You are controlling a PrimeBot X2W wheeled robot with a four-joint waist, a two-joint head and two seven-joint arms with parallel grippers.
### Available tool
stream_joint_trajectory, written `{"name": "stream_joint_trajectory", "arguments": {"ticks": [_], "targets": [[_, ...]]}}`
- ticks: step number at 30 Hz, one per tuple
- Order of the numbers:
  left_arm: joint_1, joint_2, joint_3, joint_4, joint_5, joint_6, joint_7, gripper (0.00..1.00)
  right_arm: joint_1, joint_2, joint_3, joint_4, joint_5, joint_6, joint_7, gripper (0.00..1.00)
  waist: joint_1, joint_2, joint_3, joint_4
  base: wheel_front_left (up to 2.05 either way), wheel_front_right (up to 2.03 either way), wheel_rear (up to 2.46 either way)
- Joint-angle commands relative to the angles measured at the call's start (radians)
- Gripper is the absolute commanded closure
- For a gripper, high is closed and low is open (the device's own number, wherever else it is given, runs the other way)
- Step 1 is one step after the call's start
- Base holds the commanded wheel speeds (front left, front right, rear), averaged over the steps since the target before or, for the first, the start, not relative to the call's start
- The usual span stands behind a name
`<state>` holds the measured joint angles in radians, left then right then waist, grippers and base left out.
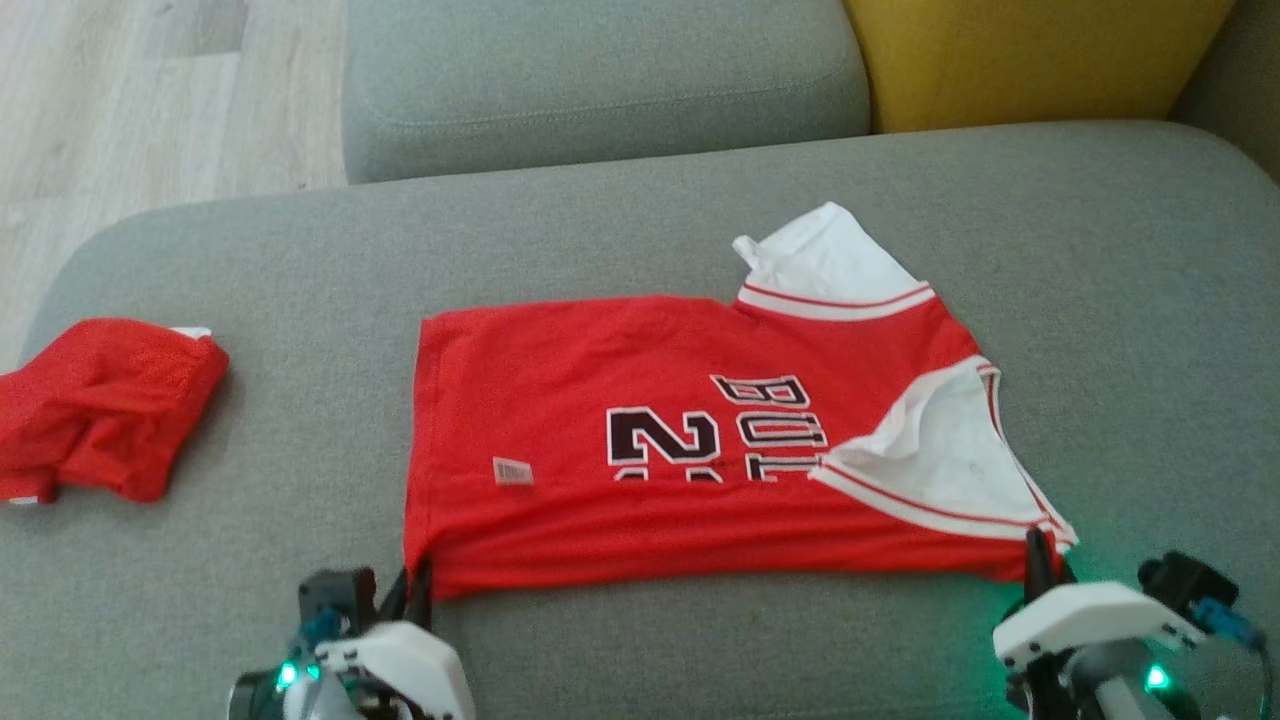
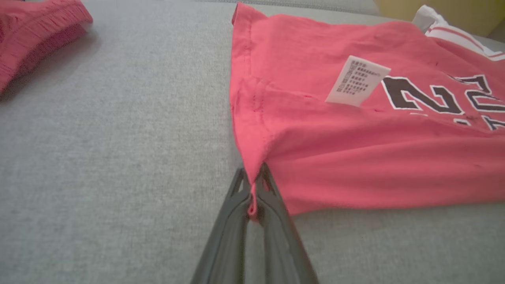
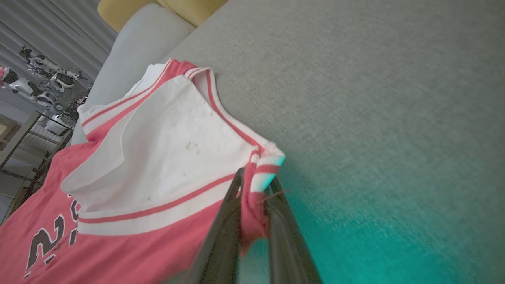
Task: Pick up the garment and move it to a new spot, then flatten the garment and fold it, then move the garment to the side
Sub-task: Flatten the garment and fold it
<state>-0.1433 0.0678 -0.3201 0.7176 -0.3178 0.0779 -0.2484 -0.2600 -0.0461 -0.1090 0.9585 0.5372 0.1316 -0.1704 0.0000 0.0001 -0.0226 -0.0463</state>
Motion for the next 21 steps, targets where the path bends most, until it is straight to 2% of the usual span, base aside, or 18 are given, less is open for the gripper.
{"name": "stream_joint_trajectory", "arguments": {"ticks": [1,14,15,16,17,18,21], "targets": [[-0.015,0.026,0.020,-0.012,0.005,-0.003,-0.013,1.00,0.004,-0.004,0.027,-0.029,0.016,-0.001,-0.020,1.00,0.0000,-0.0001,-0.008,-0.001,0.00,0.00,0.00],[0.067,0.034,0.022,-0.017,-0.019,0.006,-0.012,1.00,0.040,-0.004,0.071,-0.054,0.030,-0.001,-0.005,1.00,0.0000,-0.0001,-0.021,-0.020,0.00,0.00,0.00],[0.067,0.034,0.022,-0.020,-0.020,0.007,-0.013,1.00,0.039,-0.004,0.067,-0.062,0.024,-0.001,-0.008,0.65,0.0000,-0.0001,-0.021,-0.020,0.00,0.00,0.00],[0.067,0.034,0.023,-0.024,-0.021,0.009,-0.013,0.97,0.038,-0.004,0.062,-0.069,0.019,-0.001,-0.008,0.04,0.0000,-0.0001,-0.020,-0.020,0.00,0.00,0.00],[0.065,0.033,0.024,-0.027,-0.022,0.013,-0.013,0.80,0.037,-0.004,0.051,-0.074,0.018,-0.001,-0.005,0.00,0.0000,-0.0001,-0.020,-0.020,0.00,0.00,0.00],[0.063,0.032,0.027,-0.032,-0.023,0.016,-0.013,0.00,0.035,-0.004,0.046,-0.082,0.014,-0.001,0.000,0.00,0.0000,-0.0001,-0.019,-0.020,0.00,0.00,0.00],[0.058,0.032,0.037,-0.048,-0.029,0.025,-0.013,0.00,0.028,-0.004,0.018,-0.127,-0.004,-0.001,0.008,0.00,0.0000,-0.0001,-0.017,-0.023,0.00,0.00,0.00]]}}
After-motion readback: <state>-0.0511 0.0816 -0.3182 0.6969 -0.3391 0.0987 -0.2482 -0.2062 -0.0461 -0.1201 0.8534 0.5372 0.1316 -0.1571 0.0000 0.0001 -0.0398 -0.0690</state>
